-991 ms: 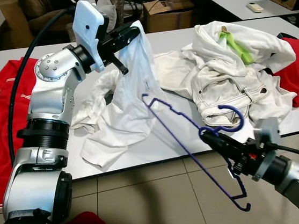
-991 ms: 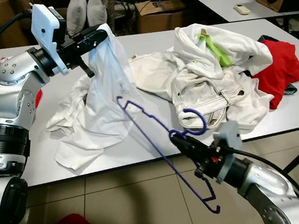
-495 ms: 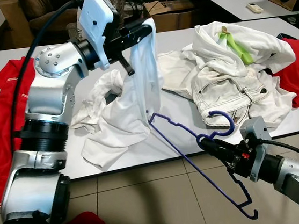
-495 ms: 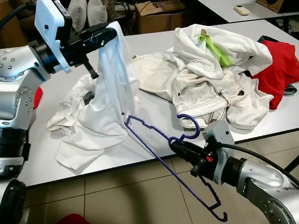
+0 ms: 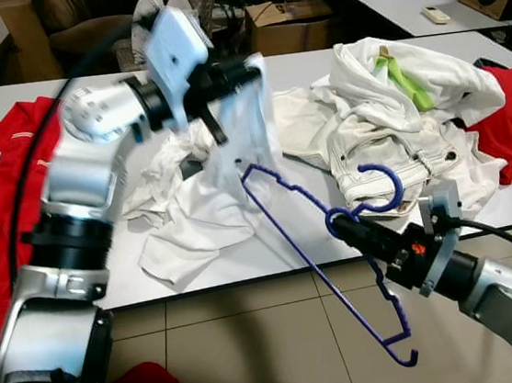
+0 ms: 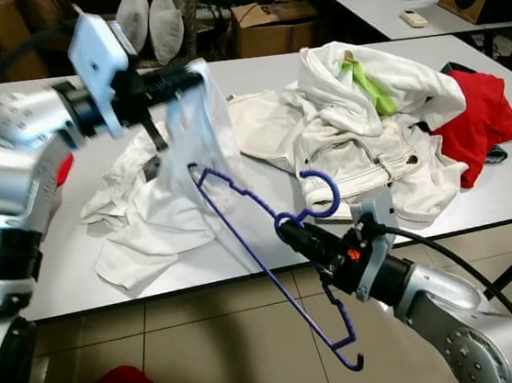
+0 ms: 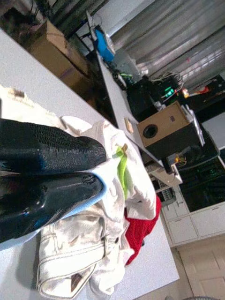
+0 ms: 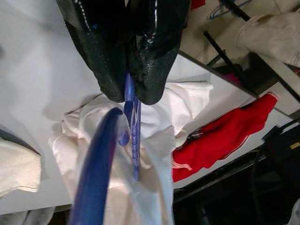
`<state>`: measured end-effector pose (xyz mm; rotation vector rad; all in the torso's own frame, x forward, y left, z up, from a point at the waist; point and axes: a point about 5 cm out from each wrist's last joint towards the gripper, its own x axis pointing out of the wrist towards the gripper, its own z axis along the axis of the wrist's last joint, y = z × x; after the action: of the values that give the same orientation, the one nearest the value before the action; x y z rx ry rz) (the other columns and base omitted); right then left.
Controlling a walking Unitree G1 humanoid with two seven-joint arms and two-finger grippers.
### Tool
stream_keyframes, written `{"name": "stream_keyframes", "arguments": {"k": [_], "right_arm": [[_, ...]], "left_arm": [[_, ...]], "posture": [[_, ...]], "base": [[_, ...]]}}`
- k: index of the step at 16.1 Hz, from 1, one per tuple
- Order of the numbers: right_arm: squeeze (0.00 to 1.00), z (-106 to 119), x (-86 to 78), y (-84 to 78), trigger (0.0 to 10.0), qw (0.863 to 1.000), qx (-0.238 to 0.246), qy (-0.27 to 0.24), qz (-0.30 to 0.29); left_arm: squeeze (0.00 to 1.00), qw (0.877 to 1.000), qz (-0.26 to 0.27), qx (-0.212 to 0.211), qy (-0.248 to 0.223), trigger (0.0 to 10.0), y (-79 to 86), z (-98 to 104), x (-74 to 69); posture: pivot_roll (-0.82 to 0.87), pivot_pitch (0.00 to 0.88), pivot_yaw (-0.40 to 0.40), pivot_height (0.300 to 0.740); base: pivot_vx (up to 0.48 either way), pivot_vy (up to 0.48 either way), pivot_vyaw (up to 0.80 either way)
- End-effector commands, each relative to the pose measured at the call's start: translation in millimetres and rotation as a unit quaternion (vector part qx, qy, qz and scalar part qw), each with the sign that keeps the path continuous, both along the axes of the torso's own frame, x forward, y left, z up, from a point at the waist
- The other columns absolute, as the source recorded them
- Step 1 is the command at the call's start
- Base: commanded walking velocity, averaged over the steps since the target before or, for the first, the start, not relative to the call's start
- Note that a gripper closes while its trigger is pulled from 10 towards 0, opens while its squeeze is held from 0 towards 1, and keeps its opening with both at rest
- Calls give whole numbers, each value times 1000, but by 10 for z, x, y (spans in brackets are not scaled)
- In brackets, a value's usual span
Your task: Hang hanger
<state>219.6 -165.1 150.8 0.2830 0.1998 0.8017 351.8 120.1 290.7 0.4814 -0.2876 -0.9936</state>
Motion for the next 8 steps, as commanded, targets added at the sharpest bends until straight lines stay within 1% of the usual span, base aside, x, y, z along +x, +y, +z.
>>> {"name": "stream_keyframes", "arguments": {"k": [1, 2, 3, 4, 6, 8], "right_arm": [[0, -20, 37, -20, 10000, 1000, -5, 9, -12], [0, -82, 67, -32, 10000, 999, -15, 29, -28], [0, -116, 82, -44, 10000, 998, -22, 38, -39], [0, -167, 112, -63, 10000, 996, -28, 53, -62], [0, -244, 164, -82, 10000, 992, -33, 80, -96], [0, -275, 193, -86, 10000, 989, -27, 96, -113]], "left_arm": [[0, 1000, -14, 2, -11, 0, -56, 52, -42], [0, 1000, -16, 0, -12, 0, -57, 74, -52], [0, 1000, -16, -2, -12, 0, -55, 87, -55], [0, 1000, -21, -11, -12, 0, -49, 123, -70], [0, 999, -32, -26, -11, 0, -34, 200, -110], [0, 999, -30, -24, -13, 0, -27, 212, -113]], "posture": [[-202, 0, -16, 740], [-203, 0, -14, 740], [-202, 0, -14, 740], [-202, 0, -13, 740], [-203, 0, -13, 740], [-201, 0, -16, 740]], "base": [[0, 0, 0], [0, 0, 0], [0, 0, 0], [0, 0, 0], [0, 0, 0], [0, 0, 0]]}}
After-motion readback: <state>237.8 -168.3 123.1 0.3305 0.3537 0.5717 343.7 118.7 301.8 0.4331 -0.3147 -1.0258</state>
